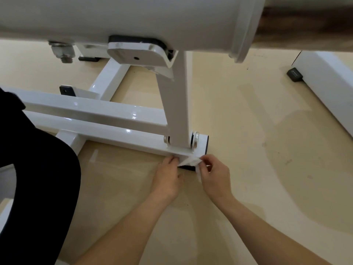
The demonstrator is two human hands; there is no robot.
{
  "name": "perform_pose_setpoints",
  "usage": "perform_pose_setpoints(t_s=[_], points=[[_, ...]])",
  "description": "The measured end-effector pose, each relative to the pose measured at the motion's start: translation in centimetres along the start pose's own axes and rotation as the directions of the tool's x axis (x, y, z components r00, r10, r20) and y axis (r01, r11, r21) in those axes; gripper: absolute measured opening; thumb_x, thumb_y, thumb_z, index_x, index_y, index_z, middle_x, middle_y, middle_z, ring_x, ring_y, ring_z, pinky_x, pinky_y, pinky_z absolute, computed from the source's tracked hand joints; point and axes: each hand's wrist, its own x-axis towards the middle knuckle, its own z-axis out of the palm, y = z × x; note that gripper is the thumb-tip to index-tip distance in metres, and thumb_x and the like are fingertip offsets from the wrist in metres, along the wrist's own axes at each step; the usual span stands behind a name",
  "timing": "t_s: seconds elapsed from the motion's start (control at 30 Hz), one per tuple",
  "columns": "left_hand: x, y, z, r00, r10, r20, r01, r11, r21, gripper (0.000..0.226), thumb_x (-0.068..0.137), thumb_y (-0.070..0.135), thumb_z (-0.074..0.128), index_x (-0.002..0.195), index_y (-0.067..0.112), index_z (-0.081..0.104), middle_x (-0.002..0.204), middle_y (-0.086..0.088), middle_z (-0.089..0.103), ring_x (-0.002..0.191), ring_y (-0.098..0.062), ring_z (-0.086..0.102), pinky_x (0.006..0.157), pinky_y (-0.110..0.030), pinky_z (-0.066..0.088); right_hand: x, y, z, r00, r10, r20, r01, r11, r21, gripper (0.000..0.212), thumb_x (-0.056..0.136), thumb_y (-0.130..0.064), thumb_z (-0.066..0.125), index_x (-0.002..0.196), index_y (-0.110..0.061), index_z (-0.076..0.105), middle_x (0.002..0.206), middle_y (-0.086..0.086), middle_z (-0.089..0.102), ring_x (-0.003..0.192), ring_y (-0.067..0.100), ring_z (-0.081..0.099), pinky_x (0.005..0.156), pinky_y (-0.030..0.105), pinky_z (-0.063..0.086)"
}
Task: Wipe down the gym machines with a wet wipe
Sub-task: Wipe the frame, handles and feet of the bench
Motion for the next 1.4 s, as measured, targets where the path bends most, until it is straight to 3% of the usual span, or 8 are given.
perform_pose_setpoints(t_s=[0.17,0.3,0.4,0.6,0.83,1.0,1.17,1.4], points=[[-0.3,3.5,-1.7,0.961,-0.238,-0.139,0.163,0.898,-0.410,0.024,0.088,0.022,0.059,0.064,0.024,0.059,0.057,0.008,0.052,0.055,-0.008,0.046,0.050,-0.014,0.033,2.3,-1.0,-0.3,0.979,0.086,-0.184,-0.059,0.987,0.150,0.015,0.088,-0.005,0.059,0.098,-0.013,0.066,0.094,-0.001,0.067,0.087,0.013,0.064,0.073,0.014,0.045],[-0.1,3.9,-1.9,0.957,-0.281,-0.068,0.203,0.821,-0.533,0.026,0.086,0.025,0.062,0.061,0.020,0.056,0.057,0.005,0.055,0.055,-0.012,0.049,0.055,-0.021,0.039,1.9,0.9,1.3,0.946,-0.322,0.043,0.316,0.878,-0.359,0.033,0.091,-0.009,0.053,0.121,0.003,0.063,0.134,0.018,0.056,0.126,0.030,0.047,0.105,0.032,0.037],[0.2,3.3,-3.0,0.925,-0.378,0.039,0.294,0.645,-0.705,0.012,0.086,0.020,0.059,0.078,0.017,0.066,0.068,0.001,0.063,0.063,-0.016,0.057,0.063,-0.030,0.046,-0.2,0.8,0.9,0.900,-0.433,0.042,0.411,0.813,-0.413,0.027,0.075,0.004,0.074,0.100,-0.006,0.074,0.112,0.010,0.070,0.101,0.038,0.058,0.082,0.035,0.052],[0.3,3.6,-8.3,0.880,-0.470,-0.075,0.154,0.432,-0.889,0.014,0.091,0.015,0.058,0.078,0.009,0.059,0.061,-0.007,0.058,0.045,-0.014,0.049,0.045,-0.022,0.040,1.3,-6.0,-2.5,0.993,0.119,-0.025,-0.113,0.982,0.154,0.010,0.087,-0.015,0.066,0.088,-0.021,0.074,0.085,0.000,0.067,0.072,0.012,0.060,0.066,0.021,0.043],[1.0,6.5,-12.3,0.885,-0.466,-0.015,0.039,0.105,-0.994,0.018,0.085,-0.001,0.063,0.099,0.005,0.054,0.092,-0.020,0.063,0.074,-0.023,0.066,0.077,-0.034,0.060,5.7,-14.9,-3.4,0.917,0.374,0.140,-0.311,0.446,0.839,0.008,0.085,0.006,0.062,0.087,-0.001,0.062,0.078,0.011,0.061,0.066,0.018,0.058,0.062,0.022,0.052],[0.4,7.8,-14.2,0.871,-0.437,-0.224,-0.097,0.294,-0.951,0.010,0.077,0.007,0.074,0.081,0.012,0.067,0.075,0.001,0.068,0.072,-0.011,0.064,0.079,-0.027,0.058,5.0,-15.7,-3.4,0.974,0.225,-0.012,-0.136,0.628,0.766,0.014,0.084,-0.001,0.065,0.085,-0.014,0.069,0.088,0.007,0.070,0.082,0.019,0.064,0.080,0.031,0.056],[0.0,8.2,-14.1,0.842,-0.450,-0.298,-0.119,0.384,-0.916,0.012,0.078,0.012,0.076,0.078,0.021,0.068,0.075,0.008,0.069,0.070,-0.005,0.063,0.067,-0.018,0.053,1.9,-13.0,-1.0,0.961,0.275,0.020,-0.228,0.753,0.617,0.024,0.077,0.006,0.061,0.086,-0.016,0.056,0.080,-0.002,0.063,0.070,0.012,0.058,0.058,0.016,0.046],[0.1,7.2,-14.3,0.833,-0.528,-0.165,-0.077,0.184,-0.980,0.010,0.079,-0.003,0.072,0.082,0.006,0.069,0.081,-0.008,0.072,0.088,-0.027,0.071,0.081,-0.029,0.058,3.0,-16.4,-2.7,0.967,0.017,-0.253,0.088,0.913,0.398,0.014,0.074,-0.012,0.077,0.077,-0.019,0.065,0.084,-0.002,0.068,0.077,0.012,0.063,0.071,0.021,0.051]])
